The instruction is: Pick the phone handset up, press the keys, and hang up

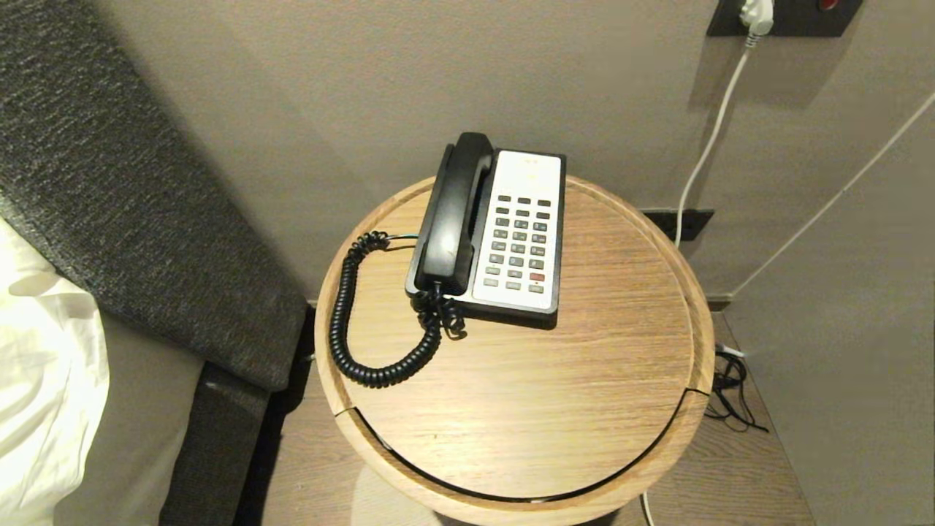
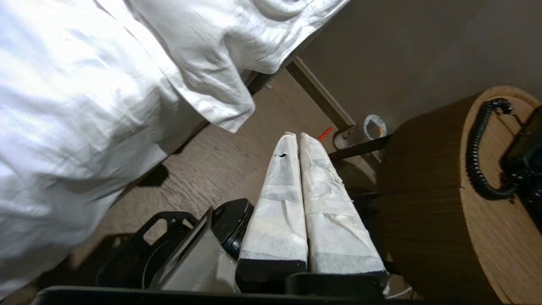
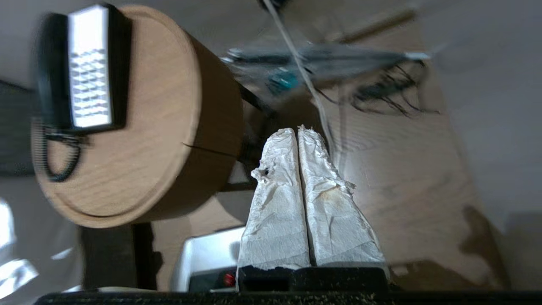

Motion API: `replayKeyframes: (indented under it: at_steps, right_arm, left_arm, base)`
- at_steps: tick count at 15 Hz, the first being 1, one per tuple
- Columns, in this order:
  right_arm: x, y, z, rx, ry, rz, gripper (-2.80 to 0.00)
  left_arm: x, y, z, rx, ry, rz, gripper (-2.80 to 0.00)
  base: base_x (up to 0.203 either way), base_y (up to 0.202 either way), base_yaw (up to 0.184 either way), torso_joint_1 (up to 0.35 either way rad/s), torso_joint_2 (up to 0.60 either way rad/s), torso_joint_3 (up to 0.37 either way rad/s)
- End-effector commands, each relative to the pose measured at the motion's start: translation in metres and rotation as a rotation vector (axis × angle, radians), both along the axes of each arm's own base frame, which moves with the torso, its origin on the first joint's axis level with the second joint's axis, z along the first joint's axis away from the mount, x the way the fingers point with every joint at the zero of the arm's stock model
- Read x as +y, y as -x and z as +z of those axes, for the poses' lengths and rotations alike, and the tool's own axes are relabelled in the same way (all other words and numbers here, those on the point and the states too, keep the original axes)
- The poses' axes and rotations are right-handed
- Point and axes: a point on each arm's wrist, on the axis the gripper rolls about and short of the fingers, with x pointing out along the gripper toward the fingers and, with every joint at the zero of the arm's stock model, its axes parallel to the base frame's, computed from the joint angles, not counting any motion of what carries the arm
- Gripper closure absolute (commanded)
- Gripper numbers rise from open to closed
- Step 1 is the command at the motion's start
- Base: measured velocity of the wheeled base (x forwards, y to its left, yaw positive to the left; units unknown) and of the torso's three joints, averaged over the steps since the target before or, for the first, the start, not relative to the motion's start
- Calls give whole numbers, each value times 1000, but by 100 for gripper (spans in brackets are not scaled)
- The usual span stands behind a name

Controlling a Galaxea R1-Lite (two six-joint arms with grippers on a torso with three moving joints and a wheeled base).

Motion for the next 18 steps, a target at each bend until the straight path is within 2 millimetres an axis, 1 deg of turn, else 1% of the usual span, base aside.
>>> replayKeyframes:
  at_steps: [1, 3, 5, 6, 7, 8, 10, 12, 13, 14, 16, 17, 18]
  right_arm:
    - [4, 13, -15, 29, 4, -78, 0]
    - [14, 29, -29, 42, -15, -140, 0]
    - [26, 53, -49, 51, -39, -162, 0]
    - [31, 61, -60, 56, -45, -164, 0]
    - [32, 65, -73, 70, -45, -164, 0]
    - [34, 65, -81, 103, -55, -174, 0]
    - [34, 69, -82, 117, -82, -199, 0]
    - [45, 73, -80, 126, -88, -253, 0]
    - [48, 76, -81, 117, -78, -218, 0]
    - [48, 80, -87, 101, -27, -193, 0]
    - [50, 85, -109, 102, 9, -183, 0]
    - [51, 91, -121, 79, 8, -183, 0]
    - [51, 93, -136, 74, 22, -177, 0]
  left_arm:
    - [0, 1, -4, -7, 1, -9, 0]
    - [0, 1, -4, -6, 4, -13, 0]
    - [-1, 1, -5, -4, 5, -22, 0]
    - [-1, 1, -5, -4, 6, -26, 0]
    - [-1, 0, -5, -2, 7, -34, 0]
    - [-1, -1, -5, -3, 8, -47, 0]
    - [-1, -1, -4, -8, 7, -58, 0]
    - [-1, -1, -4, -8, 7, -60, 0]
    - [-1, -1, -4, -8, 7, -60, 0]
    - [-1, -2, -4, -8, 7, -60, 0]
    - [-1, -1, -4, -10, 5, -62, 0]
    - [-2, -2, -4, -2, -23, -75, 0]
    - [-2, -5, -4, 10, -73, -109, 0]
  base:
    - [0, 0, 0, 0, 0, 0]
    - [0, 0, 0, 0, 0, 0]
    - [0, 0, 0, 0, 0, 0]
    - [0, 0, 0, 0, 0, 0]
    - [0, 0, 0, 0, 0, 0]
    - [0, 0, 0, 0, 0, 0]
    - [0, 0, 0, 0, 0, 0]
    - [0, 0, 0, 0, 0, 0]
    - [0, 0, 0, 0, 0, 0]
    - [0, 0, 0, 0, 0, 0]
    - [0, 0, 0, 0, 0, 0]
    - [0, 0, 0, 0, 0, 0]
    - [0, 0, 0, 0, 0, 0]
